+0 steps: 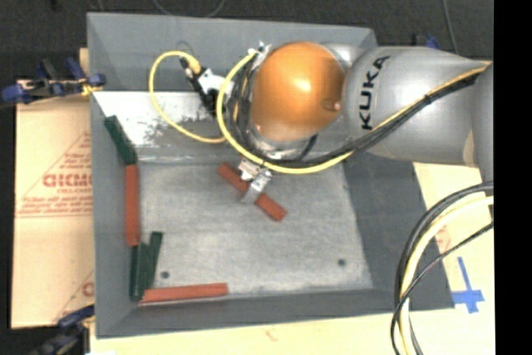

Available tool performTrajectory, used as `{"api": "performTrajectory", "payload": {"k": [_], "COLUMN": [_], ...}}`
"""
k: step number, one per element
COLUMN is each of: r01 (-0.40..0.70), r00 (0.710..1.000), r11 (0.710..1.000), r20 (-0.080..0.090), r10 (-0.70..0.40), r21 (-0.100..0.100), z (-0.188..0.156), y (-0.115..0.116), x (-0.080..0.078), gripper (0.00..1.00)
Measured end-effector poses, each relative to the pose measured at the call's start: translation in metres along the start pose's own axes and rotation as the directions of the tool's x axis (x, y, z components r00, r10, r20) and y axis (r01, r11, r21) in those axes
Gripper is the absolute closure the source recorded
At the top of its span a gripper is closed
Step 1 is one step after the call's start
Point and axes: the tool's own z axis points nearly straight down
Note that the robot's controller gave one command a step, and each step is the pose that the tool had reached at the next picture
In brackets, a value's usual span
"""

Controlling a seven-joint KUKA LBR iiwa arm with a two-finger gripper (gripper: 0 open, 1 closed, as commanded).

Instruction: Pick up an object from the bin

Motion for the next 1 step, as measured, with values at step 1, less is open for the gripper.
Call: {"api": "performTrajectory", "payload": {"k": [1], "r01": [-0.001], "r00": [1.000], "r11": [1.000], "r20": [0.002], "r10": [0.001], "r21": [-0.003], "z": [0.0016], "y": [0.0008], "x": [-0.0007], "gripper": [0.00]}}
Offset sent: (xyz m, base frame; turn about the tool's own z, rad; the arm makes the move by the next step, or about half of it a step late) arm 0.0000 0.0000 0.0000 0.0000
